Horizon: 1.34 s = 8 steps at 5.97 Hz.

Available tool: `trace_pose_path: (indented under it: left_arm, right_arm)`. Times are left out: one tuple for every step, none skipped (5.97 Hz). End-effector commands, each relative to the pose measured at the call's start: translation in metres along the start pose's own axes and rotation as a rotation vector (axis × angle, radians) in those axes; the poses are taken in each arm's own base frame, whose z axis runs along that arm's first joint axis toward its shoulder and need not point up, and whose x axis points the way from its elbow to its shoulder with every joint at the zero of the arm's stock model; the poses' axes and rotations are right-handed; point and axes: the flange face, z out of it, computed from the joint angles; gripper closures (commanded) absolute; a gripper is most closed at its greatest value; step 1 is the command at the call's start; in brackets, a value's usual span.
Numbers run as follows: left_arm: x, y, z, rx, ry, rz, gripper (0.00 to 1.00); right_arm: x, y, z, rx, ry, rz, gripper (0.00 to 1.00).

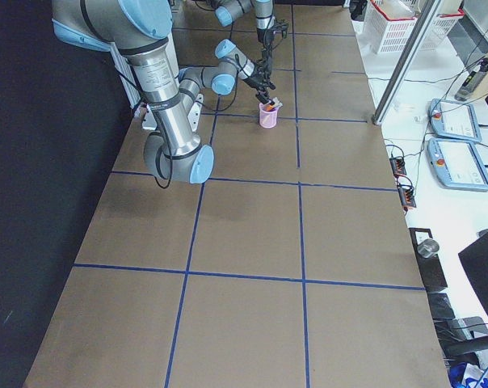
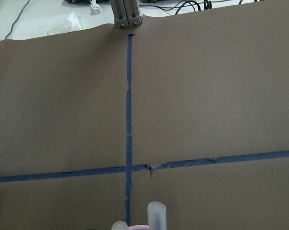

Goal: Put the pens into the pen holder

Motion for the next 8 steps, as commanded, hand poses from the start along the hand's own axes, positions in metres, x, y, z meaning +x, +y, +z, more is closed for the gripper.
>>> trace_pose_path:
  left_arm:
    - [-0.054, -0.031, -0.013, -0.066, -0.035, 0.055, 0.00]
    - [-0.097, -0.053, -0.026, -0.083, -0.086, 0.117, 0.00]
    - [-0.150, -0.071, -0.039, -0.099, -0.114, 0.166, 0.00]
    - [-0.218, -0.093, -0.048, -0.131, -0.115, 0.215, 0.00]
    - [-0.279, -0.110, -0.055, -0.147, -0.134, 0.262, 0.00]
    - [-0.343, -0.117, -0.066, -0.163, -0.142, 0.290, 0.00]
    - [-0.406, -0.112, -0.077, -0.177, -0.134, 0.297, 0.00]
    - [-0.473, -0.100, -0.087, -0.193, -0.121, 0.272, 0.00]
  right_arm:
    - [0.049, -0.076, -0.023, -0.240, 0.038, -0.023, 0.00]
    - [0.090, -0.124, -0.033, -0.339, 0.022, -0.068, 0.00]
    - [0.145, -0.163, -0.040, -0.388, 0.019, -0.138, 0.00]
    - [0.219, -0.183, -0.039, -0.413, 0.027, -0.251, 0.00]
    - [0.295, -0.202, -0.043, -0.433, 0.037, -0.348, 0.00]
    - [0.390, -0.210, -0.055, -0.461, 0.030, -0.443, 0.00]
    - [0.474, -0.213, -0.071, -0.483, 0.005, -0.514, 0.00]
    - [0.565, -0.201, -0.082, -0.516, -0.014, -0.565, 0.00]
